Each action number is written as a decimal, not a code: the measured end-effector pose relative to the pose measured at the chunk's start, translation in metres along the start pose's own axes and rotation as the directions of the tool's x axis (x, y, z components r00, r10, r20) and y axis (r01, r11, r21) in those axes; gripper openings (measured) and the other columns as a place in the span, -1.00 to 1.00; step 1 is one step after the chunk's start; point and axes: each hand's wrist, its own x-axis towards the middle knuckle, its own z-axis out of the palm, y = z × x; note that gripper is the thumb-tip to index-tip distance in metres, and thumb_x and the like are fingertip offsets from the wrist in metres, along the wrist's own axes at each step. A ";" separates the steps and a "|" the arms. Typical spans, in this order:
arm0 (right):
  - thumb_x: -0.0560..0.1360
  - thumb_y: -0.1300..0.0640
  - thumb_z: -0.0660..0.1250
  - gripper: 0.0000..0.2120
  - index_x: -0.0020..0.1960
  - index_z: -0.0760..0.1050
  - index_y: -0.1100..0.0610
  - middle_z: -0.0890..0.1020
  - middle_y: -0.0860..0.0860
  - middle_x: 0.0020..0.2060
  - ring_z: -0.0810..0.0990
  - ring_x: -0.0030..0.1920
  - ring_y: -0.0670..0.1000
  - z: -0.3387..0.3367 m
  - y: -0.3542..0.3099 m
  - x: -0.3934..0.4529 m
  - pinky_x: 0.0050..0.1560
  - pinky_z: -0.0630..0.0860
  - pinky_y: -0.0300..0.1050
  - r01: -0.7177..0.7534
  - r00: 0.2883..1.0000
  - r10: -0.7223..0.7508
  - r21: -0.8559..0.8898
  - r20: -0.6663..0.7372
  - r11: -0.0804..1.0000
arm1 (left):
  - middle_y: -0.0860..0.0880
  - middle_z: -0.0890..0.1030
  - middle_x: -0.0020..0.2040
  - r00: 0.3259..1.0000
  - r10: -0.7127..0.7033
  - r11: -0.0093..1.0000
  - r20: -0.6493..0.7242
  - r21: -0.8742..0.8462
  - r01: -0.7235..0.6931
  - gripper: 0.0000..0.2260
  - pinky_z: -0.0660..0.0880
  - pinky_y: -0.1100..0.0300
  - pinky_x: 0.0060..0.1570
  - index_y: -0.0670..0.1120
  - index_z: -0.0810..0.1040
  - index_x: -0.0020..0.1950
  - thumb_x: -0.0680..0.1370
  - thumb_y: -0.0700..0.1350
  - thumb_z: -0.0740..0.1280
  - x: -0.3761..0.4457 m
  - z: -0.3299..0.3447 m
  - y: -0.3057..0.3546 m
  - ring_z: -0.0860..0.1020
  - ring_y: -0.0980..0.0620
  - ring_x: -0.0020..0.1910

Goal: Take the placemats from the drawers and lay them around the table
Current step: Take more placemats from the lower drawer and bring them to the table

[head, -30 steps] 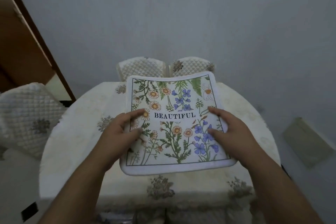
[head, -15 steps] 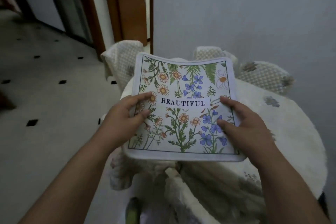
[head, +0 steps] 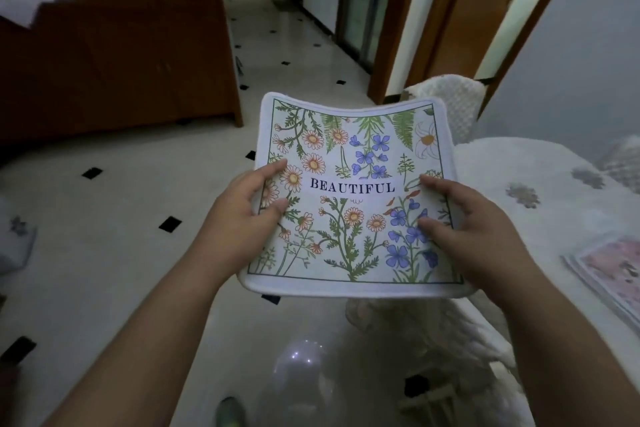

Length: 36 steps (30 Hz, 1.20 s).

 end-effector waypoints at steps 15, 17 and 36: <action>0.48 0.19 0.48 -0.41 0.44 0.44 -0.15 0.54 -0.06 0.33 0.47 0.11 -0.12 0.205 -0.129 0.147 0.17 0.37 -0.26 -0.069 0.992 0.071 -0.023 0.105 0.997 | 0.20 0.48 0.28 0.999 -0.034 0.994 -0.020 0.100 0.036 -0.55 0.66 -0.03 0.06 0.40 0.45 0.37 0.61 -0.07 0.39 0.162 -0.183 -0.096 0.62 0.07 0.16; 0.48 0.18 0.47 -0.40 0.45 0.43 -0.15 0.53 -0.07 0.35 0.46 0.13 -0.12 0.208 -0.135 0.167 0.21 0.38 -0.23 -0.069 0.993 0.073 -0.038 0.096 0.997 | 0.19 0.48 0.31 0.999 -0.031 0.995 -0.009 0.093 0.032 -0.55 0.64 -0.06 0.11 0.41 0.44 0.37 0.60 -0.06 0.39 0.188 -0.185 -0.101 0.61 0.05 0.19; 0.50 0.18 0.44 -0.40 0.44 0.40 -0.23 0.49 -0.06 0.35 0.56 0.18 -0.03 0.240 -0.119 0.533 0.20 0.51 -0.15 -0.090 0.994 0.085 0.063 0.069 0.994 | 0.24 0.43 0.29 0.998 0.045 0.971 0.043 0.233 -0.053 -0.53 0.61 -0.11 0.15 0.38 0.45 0.38 0.62 -0.13 0.36 0.556 -0.122 -0.078 0.51 0.08 0.29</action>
